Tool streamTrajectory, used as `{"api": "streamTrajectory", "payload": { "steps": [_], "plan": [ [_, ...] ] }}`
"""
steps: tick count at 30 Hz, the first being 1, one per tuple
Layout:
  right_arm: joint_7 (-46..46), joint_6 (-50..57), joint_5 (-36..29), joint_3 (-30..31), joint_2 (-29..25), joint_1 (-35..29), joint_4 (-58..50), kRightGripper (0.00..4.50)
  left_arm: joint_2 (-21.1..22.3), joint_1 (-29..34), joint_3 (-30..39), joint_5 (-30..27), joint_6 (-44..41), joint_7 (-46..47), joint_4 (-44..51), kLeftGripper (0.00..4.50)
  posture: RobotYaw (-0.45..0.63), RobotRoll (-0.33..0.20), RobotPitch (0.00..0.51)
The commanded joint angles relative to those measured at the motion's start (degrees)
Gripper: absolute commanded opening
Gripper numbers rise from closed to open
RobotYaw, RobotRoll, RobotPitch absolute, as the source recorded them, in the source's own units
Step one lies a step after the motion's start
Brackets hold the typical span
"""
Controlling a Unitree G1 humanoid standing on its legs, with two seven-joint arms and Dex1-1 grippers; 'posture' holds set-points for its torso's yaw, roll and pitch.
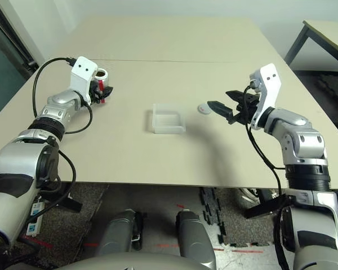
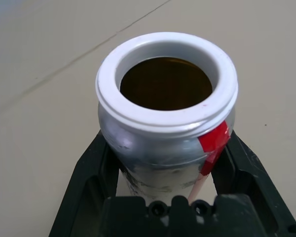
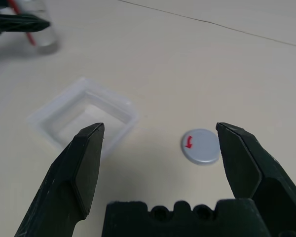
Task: Pour the medicine from the bottle into the box.
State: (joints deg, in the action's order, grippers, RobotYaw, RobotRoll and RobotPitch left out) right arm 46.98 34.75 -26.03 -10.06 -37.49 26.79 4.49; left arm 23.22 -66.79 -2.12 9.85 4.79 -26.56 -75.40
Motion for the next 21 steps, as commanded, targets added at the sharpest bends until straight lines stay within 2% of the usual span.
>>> {"api": "streamTrajectory", "payload": {
  "steps": [1,11,13,16,21],
  "plan": [
    [1.4,1.6,-1.7,-0.1,-0.7,-2.0,-2.9,4.50,-0.8,-2.9,-3.8,4.7,2.4,0.5,-0.9,2.82,-0.06,0.000,0.071],
    [3.4,-0.1,-0.1,1.9,-1.8,-1.6,-3.0,4.50,-3.4,-11.4,-25.5,26.3,15.9,6.6,-1.1,2.82,-0.08,0.000,0.051],
    [3.3,-0.6,0.0,2.3,-1.2,-1.0,-2.9,4.50,-4.4,-13.2,-31.2,32.1,17.8,10.0,-1.3,2.82,-0.08,0.000,0.046],
    [3.1,-1.0,0.2,2.7,-0.6,-0.4,-2.5,4.50,-5.2,-14.6,-36.3,37.2,19.4,14.2,-1.8,2.82,-0.09,0.000,0.041],
    [2.5,-2.5,0.6,3.6,1.2,0.5,-1.9,4.50,-7.7,-18.0,-48.6,49.9,18.8,24.9,-2.2,2.82,-0.11,0.000,0.035]
  ]
}}
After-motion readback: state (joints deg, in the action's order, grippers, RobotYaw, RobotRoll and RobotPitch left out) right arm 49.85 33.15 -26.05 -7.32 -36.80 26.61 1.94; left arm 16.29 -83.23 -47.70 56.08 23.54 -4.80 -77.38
